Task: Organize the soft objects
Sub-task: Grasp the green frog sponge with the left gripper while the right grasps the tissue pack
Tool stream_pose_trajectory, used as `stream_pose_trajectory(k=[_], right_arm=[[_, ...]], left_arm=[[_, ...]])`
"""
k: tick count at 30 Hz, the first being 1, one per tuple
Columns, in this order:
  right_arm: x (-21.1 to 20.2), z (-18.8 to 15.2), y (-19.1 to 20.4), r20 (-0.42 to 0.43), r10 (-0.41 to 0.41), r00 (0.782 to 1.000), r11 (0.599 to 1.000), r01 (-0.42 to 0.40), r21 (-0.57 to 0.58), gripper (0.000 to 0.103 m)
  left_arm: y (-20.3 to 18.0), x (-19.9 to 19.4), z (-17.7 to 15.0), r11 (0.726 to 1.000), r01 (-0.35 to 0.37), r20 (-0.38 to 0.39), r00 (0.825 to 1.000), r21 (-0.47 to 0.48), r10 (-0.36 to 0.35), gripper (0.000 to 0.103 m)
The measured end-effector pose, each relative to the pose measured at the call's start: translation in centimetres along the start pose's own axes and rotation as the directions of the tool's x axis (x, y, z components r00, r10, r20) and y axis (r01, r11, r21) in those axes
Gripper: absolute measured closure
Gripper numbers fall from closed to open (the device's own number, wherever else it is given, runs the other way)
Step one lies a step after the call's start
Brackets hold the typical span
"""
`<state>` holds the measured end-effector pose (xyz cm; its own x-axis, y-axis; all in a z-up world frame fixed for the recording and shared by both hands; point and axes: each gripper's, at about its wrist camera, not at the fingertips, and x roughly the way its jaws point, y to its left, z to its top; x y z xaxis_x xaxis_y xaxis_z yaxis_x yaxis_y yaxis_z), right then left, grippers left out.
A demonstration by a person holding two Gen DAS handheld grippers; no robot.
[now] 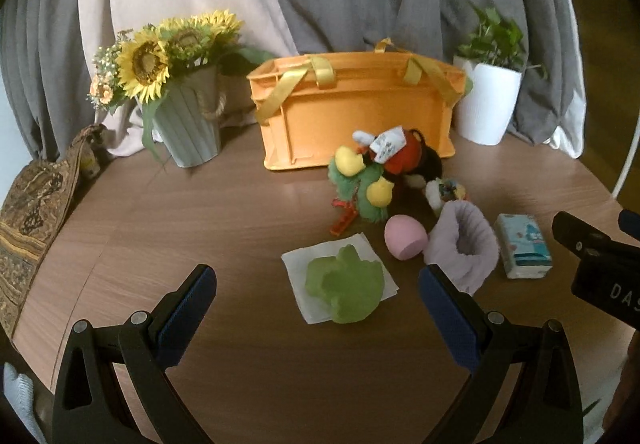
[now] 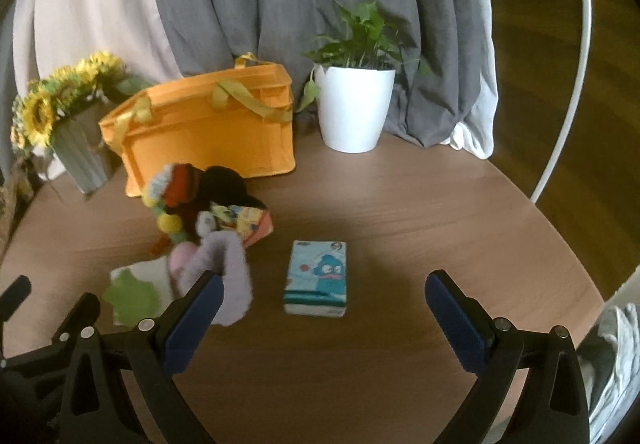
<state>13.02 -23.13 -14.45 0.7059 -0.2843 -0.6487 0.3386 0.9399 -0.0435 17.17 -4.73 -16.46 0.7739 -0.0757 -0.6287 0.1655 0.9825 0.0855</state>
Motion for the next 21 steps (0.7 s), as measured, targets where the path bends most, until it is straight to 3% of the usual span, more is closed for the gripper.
stream_pose_trajectory(k=[13, 21], right_arm=[[6.2, -0.7, -0.7, -0.106, 0.067, 0.992, 0.997, -0.071, -0.031, 0.007], [7.9, -0.8, -0.3, -0.128, 0.056, 0.99, 0.998, -0.06, -0.034, 0.01]], left_arm=[[-2.0, 4.5, -0.7, 0.999, -0.025, -0.053, 0.998, 0.026, 0.026, 0.001], [-1.8, 6.6, -0.7, 1.0, -0.004, -0.109, 0.994, 0.019, 0.006, 0.012]])
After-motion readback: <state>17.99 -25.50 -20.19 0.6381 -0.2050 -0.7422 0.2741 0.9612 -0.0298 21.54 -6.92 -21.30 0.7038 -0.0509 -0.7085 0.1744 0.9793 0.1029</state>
